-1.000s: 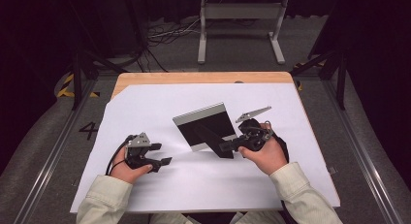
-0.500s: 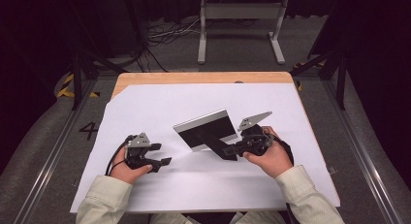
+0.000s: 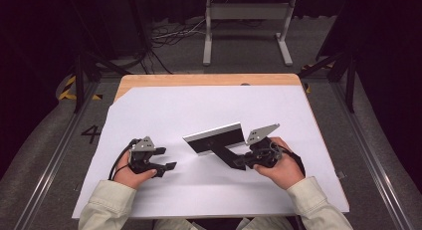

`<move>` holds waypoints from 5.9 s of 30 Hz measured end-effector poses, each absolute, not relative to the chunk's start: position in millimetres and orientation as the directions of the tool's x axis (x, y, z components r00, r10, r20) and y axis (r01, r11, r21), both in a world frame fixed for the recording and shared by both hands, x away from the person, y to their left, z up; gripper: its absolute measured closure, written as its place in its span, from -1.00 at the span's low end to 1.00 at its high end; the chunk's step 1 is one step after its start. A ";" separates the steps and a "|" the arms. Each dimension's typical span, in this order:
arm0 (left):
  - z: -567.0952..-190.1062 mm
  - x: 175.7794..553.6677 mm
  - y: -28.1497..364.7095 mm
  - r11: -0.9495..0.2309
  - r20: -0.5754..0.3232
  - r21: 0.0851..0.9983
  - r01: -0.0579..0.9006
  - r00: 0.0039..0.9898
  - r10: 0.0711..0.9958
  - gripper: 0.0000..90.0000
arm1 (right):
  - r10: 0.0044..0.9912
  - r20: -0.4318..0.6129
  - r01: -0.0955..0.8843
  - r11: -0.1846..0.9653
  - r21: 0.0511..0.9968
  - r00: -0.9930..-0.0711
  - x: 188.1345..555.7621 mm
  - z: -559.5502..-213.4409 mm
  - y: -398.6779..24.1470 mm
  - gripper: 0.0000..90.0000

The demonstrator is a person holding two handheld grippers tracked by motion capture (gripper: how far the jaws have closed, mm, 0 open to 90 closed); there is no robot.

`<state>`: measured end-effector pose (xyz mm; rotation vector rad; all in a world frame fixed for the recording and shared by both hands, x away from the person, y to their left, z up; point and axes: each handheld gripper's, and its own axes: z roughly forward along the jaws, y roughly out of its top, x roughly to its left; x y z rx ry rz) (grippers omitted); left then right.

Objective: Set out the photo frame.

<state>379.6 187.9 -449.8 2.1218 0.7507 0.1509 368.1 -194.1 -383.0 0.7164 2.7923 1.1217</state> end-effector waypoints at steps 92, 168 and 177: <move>-442.7 388.5 161.1 -0.511 -0.068 0.781 0.358 0.863 0.501 -0.07 | 0.502 0.024 0.378 0.617 0.690 -0.864 348.4 -375.5 -257.7 0.77; -442.7 399.0 80.7 -0.738 -0.058 0.649 0.185 0.979 0.194 1.00 | 0.601 0.000 0.354 0.471 0.808 -0.800 335.4 -340.5 -318.6 0.99; -439.6 389.8 71.3 -0.774 -0.089 0.616 0.148 0.989 0.118 1.00 | 0.612 -0.002 0.357 0.464 0.810 -0.791 334.3 -337.8 -324.5 0.99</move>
